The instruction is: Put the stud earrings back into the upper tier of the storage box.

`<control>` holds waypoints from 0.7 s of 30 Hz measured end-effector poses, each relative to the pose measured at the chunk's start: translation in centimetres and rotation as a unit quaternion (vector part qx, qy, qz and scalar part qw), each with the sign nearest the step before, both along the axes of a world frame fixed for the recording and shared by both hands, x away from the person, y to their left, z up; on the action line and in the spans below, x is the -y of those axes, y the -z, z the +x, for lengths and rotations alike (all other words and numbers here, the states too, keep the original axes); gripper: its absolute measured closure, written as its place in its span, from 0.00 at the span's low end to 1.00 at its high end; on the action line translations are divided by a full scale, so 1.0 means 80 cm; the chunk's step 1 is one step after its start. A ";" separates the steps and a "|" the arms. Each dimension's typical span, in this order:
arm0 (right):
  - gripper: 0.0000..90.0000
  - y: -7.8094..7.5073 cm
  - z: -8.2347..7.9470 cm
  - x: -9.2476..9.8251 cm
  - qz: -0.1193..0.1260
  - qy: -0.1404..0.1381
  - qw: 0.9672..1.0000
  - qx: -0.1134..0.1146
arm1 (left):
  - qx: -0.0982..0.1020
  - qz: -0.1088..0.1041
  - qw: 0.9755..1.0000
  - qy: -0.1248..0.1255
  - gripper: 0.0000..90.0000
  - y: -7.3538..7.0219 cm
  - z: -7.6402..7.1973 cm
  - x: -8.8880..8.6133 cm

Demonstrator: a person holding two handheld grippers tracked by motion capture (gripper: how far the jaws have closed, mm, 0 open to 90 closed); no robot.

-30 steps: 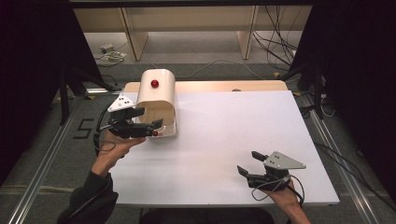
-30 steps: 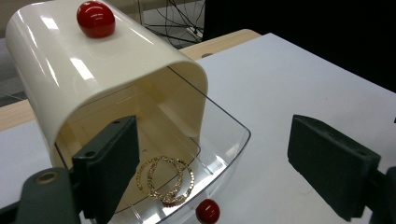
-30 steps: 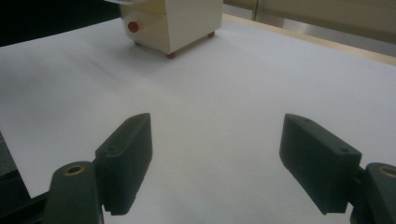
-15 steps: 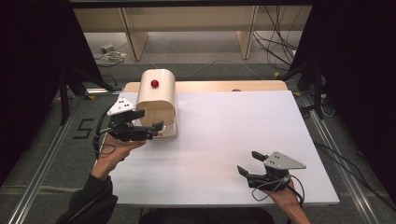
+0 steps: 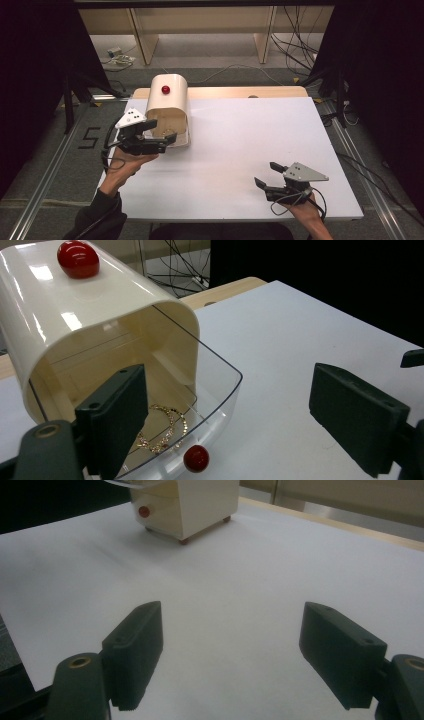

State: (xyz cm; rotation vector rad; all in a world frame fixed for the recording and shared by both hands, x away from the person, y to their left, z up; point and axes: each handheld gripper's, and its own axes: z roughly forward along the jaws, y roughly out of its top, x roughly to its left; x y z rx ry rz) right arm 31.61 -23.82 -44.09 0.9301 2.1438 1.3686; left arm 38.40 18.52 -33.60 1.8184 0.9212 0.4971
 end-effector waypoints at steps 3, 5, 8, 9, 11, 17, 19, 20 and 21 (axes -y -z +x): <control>0.29 -0.001 -0.001 0.000 0.001 -0.001 1.000 -0.001 | 0.005 -0.003 1.000 0.000 0.18 0.000 -0.004 0.002; 0.29 -0.001 0.000 0.000 0.002 -0.001 1.000 -0.001 | 0.007 -0.004 1.000 0.001 0.18 0.000 -0.006 0.003; 0.29 0.000 0.000 -0.002 0.000 0.000 1.000 -0.004 | 0.008 -0.008 1.000 0.004 0.18 0.003 -0.008 0.005; 0.29 0.000 0.000 -0.002 0.001 -0.002 1.000 -0.002 | 0.010 -0.007 1.000 0.004 0.18 0.004 -0.009 0.006; 0.29 0.000 0.001 -0.002 0.001 -0.003 1.000 -0.002 | 0.014 -0.009 1.000 0.006 0.17 0.005 -0.010 0.007; 0.29 0.000 0.001 0.000 0.002 0.001 1.000 -0.004 | 0.018 -0.021 1.000 -0.002 0.18 0.009 -0.012 0.007; 0.29 0.000 0.000 0.000 0.002 0.000 1.000 -0.004 | 0.018 -0.022 1.000 -0.005 0.18 0.010 -0.013 0.007; 0.29 0.000 0.000 0.000 0.002 0.001 1.000 -0.005 | 0.020 -0.023 1.000 -0.007 0.18 0.011 -0.014 0.007; 0.29 0.000 0.000 0.000 0.001 -0.001 1.000 -0.003 | 0.021 -0.026 0.999 -0.009 0.18 0.012 -0.015 0.007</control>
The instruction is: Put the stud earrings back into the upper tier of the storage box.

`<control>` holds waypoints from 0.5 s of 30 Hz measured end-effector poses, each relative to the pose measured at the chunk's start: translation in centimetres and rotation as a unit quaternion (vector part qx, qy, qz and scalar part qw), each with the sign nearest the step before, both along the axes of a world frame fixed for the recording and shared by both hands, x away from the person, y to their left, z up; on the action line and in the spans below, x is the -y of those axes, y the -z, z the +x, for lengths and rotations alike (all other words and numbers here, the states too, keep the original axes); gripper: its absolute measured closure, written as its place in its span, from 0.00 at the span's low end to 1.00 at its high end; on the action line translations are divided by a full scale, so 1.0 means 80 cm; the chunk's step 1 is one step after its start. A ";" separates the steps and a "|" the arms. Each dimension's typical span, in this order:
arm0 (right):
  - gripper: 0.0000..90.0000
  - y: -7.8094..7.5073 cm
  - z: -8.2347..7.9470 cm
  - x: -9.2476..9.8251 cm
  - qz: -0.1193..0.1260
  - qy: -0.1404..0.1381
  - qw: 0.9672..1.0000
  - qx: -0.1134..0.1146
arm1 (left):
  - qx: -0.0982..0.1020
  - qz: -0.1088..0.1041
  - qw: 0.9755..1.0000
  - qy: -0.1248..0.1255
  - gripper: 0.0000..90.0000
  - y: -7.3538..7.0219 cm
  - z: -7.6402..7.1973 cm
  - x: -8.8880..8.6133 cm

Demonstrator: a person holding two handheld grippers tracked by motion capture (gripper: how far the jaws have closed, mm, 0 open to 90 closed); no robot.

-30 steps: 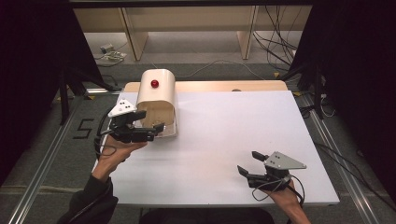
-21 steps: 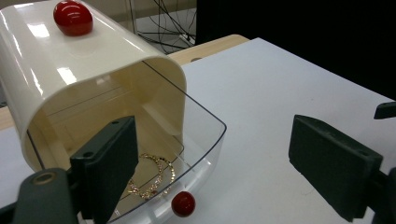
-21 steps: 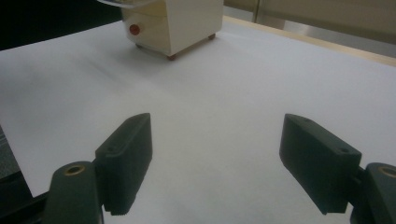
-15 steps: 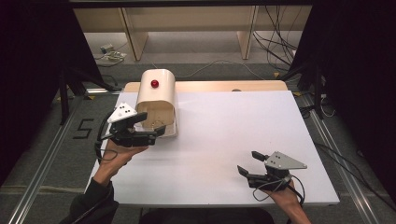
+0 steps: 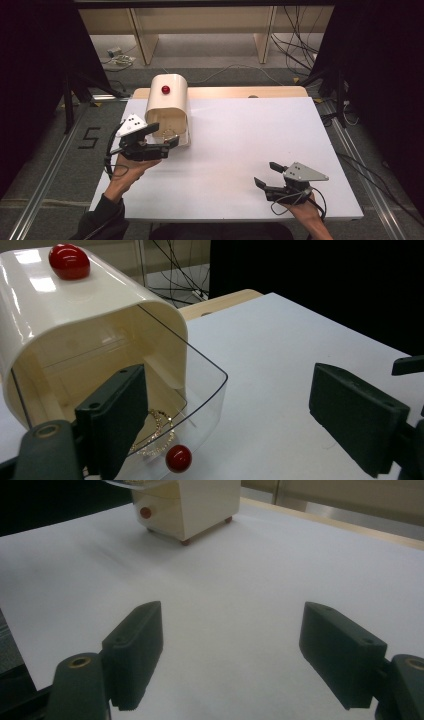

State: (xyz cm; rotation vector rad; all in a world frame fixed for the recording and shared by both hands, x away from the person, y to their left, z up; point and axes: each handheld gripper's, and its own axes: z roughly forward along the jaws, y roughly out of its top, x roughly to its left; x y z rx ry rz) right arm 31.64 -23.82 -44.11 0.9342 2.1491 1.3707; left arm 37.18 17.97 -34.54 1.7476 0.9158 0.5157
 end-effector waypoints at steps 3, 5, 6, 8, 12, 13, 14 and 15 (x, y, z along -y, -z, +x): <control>0.29 0.000 0.000 0.000 0.000 0.001 1.000 0.000 | 0.001 -0.005 1.000 -0.001 0.18 0.003 -0.002 0.000; 0.29 0.000 0.000 0.000 0.000 0.002 1.000 -0.002 | 0.002 -0.007 1.000 -0.002 0.18 0.005 -0.003 -0.001; 0.29 0.000 0.000 0.000 0.001 0.001 1.000 -0.001 | 0.002 -0.010 1.000 -0.002 0.18 0.006 -0.004 -0.001; 0.29 0.000 0.000 0.000 0.000 0.001 1.000 0.000 | 0.003 -0.013 1.000 -0.001 0.18 0.008 -0.005 -0.001; 0.29 0.000 0.000 0.001 0.000 0.003 1.000 -0.002 | 0.007 -0.018 1.000 0.003 0.18 0.009 -0.008 0.001; 0.29 0.000 0.000 0.001 0.001 0.004 1.000 -0.002 | 0.006 -0.013 1.000 0.004 0.18 0.009 -0.009 0.002; 0.29 0.000 -0.001 0.001 0.001 0.003 1.000 -0.002 | 0.005 -0.011 1.000 0.004 0.18 0.010 -0.010 0.004; 0.29 0.000 -0.001 0.001 0.000 0.003 1.000 -0.001 | 0.005 -0.008 1.000 0.006 0.18 0.011 -0.011 0.004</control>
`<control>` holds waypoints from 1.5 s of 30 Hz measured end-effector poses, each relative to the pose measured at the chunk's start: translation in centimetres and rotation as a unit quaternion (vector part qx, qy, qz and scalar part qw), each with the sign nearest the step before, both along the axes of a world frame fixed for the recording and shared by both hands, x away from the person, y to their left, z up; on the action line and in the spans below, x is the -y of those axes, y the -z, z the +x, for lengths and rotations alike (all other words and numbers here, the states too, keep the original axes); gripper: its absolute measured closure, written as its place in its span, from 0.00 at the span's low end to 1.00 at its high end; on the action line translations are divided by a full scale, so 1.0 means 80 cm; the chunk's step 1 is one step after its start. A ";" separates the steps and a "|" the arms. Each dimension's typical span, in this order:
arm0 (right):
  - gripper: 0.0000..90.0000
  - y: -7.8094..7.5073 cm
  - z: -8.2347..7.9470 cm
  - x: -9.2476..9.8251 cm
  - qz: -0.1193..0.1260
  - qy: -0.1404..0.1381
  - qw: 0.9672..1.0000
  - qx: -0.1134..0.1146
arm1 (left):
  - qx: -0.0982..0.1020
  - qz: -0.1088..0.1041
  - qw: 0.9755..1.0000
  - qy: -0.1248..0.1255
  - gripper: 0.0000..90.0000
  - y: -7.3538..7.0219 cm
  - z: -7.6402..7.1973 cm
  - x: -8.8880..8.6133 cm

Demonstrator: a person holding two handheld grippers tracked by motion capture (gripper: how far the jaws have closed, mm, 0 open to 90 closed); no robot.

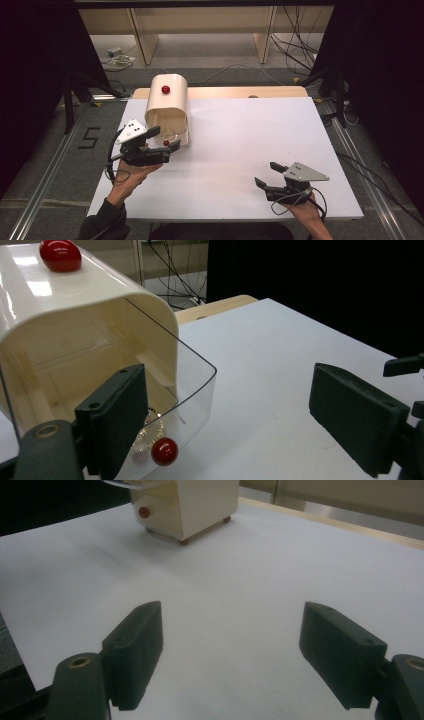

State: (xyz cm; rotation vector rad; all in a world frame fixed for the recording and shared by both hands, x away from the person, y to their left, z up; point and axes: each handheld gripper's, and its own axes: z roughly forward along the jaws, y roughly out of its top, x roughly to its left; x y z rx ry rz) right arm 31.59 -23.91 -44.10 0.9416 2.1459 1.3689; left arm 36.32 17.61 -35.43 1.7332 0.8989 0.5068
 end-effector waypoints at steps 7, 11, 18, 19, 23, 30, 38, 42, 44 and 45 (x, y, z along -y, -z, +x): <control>0.29 0.000 0.000 0.000 0.001 0.000 1.000 0.002 | -0.001 0.002 1.000 0.000 0.18 0.008 -0.004 0.001; 0.29 0.000 -0.001 -0.001 0.001 -0.001 1.000 0.002 | -0.003 0.004 1.000 0.001 0.18 0.015 -0.006 0.001; 0.29 0.000 0.000 0.001 0.002 -0.001 1.000 0.002 | 0.006 0.008 1.000 0.001 0.21 0.024 -0.010 0.002; 0.29 -0.001 0.000 0.001 0.000 -0.002 1.000 0.003 | 0.007 0.007 1.000 0.000 0.22 0.024 -0.011 0.001; 0.29 -0.001 -0.001 -0.002 -0.002 -0.001 1.000 0.003 | 0.017 0.001 1.000 -0.005 0.30 0.026 -0.014 -0.002; 0.29 -0.001 -0.001 -0.001 -0.003 0.002 1.000 0.002 | 0.036 0.002 0.999 -0.005 0.49 0.030 -0.019 -0.003; 0.29 0.000 -0.002 -0.003 -0.006 0.000 1.000 0.001 | 0.043 0.017 0.999 0.000 0.73 0.036 -0.021 0.000; 0.29 0.000 -0.001 -0.003 -0.006 0.000 1.000 0.001 | 0.043 0.026 0.999 -0.006 0.84 0.041 -0.019 0.000; 0.29 0.000 -0.001 -0.003 -0.006 0.000 1.000 0.001 | 0.041 0.027 0.999 -0.009 0.89 0.042 -0.018 -0.001; 0.29 0.000 -0.001 -0.003 -0.007 0.000 1.000 0.001 | 0.039 0.029 0.999 -0.011 0.92 0.043 -0.018 -0.001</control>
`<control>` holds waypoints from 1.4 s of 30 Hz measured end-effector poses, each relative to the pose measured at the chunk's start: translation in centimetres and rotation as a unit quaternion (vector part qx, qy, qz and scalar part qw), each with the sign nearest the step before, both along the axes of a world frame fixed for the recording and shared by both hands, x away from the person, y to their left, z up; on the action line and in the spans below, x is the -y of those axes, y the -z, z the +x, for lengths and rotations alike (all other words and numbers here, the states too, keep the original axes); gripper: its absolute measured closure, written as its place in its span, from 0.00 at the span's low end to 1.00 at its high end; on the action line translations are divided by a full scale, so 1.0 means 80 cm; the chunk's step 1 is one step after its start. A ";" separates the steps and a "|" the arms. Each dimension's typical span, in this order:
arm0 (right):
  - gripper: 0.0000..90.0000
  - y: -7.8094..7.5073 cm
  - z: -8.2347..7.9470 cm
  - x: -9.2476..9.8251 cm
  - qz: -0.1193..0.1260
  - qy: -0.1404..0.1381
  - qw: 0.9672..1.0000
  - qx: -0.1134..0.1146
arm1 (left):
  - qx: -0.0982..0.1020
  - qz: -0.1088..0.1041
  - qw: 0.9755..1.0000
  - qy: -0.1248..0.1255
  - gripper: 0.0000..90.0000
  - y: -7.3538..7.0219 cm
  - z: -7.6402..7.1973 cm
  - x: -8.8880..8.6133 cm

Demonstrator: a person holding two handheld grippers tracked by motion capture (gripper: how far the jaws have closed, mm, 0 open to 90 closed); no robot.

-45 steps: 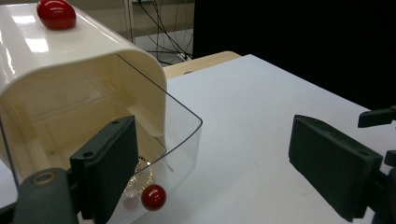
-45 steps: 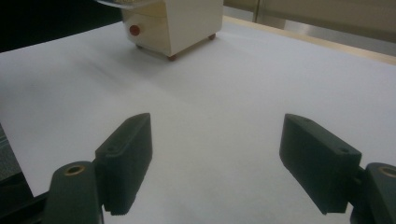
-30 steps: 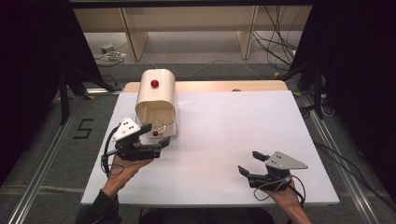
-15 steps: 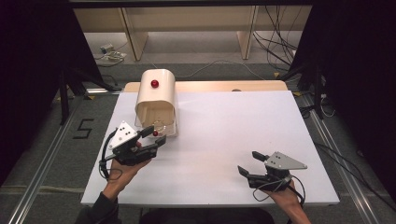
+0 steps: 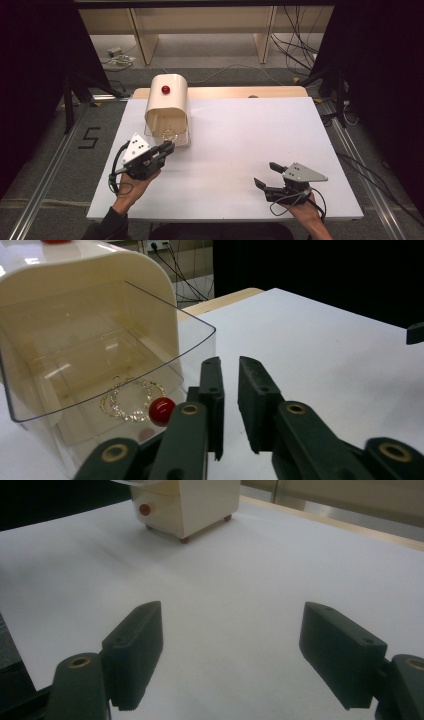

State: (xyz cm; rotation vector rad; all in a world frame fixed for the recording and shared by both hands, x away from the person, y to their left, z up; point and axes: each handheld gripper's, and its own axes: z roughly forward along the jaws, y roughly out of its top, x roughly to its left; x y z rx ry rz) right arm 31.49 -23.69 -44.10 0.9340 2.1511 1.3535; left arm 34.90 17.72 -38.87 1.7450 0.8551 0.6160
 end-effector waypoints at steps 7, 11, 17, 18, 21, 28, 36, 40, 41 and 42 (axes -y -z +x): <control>0.29 0.000 0.000 0.000 0.000 0.000 1.000 0.000 | -0.002 -0.001 1.000 -0.019 0.99 0.003 0.004 -0.006; 0.29 0.000 0.000 0.000 -0.001 0.000 1.000 -0.001 | -0.004 -0.001 1.000 -0.029 0.99 0.004 0.005 -0.009; 0.29 0.000 0.000 0.000 -0.001 0.000 1.000 -0.001 | -0.006 -0.003 0.999 -0.047 0.99 0.008 0.009 -0.015; 0.29 0.000 0.000 0.000 -0.001 0.000 1.000 -0.001 | -0.007 -0.002 0.999 -0.049 0.99 0.008 0.010 -0.016; 0.29 0.000 0.000 0.000 -0.002 0.000 1.000 -0.001 | -0.007 -0.004 0.998 -0.055 0.99 0.010 0.012 -0.019; 0.29 0.000 0.000 -0.001 -0.002 0.000 1.000 0.000 | -0.010 -0.003 0.998 -0.068 0.99 0.020 0.017 -0.025; 0.29 0.000 0.000 -0.001 -0.002 0.000 1.000 0.000 | -0.010 0.002 0.997 -0.075 0.99 0.024 0.019 -0.024; 0.29 0.001 0.000 -0.001 -0.002 0.000 1.000 0.000 | -0.008 0.000 0.997 -0.079 0.99 0.025 0.020 -0.025; 0.29 0.001 0.000 -0.001 -0.002 0.000 1.000 0.000 | -0.008 0.000 0.997 -0.080 0.99 0.025 0.020 -0.026; 0.29 0.001 0.000 -0.001 -0.002 0.000 1.000 0.000 | -0.009 0.001 0.997 -0.081 0.99 0.026 0.021 -0.026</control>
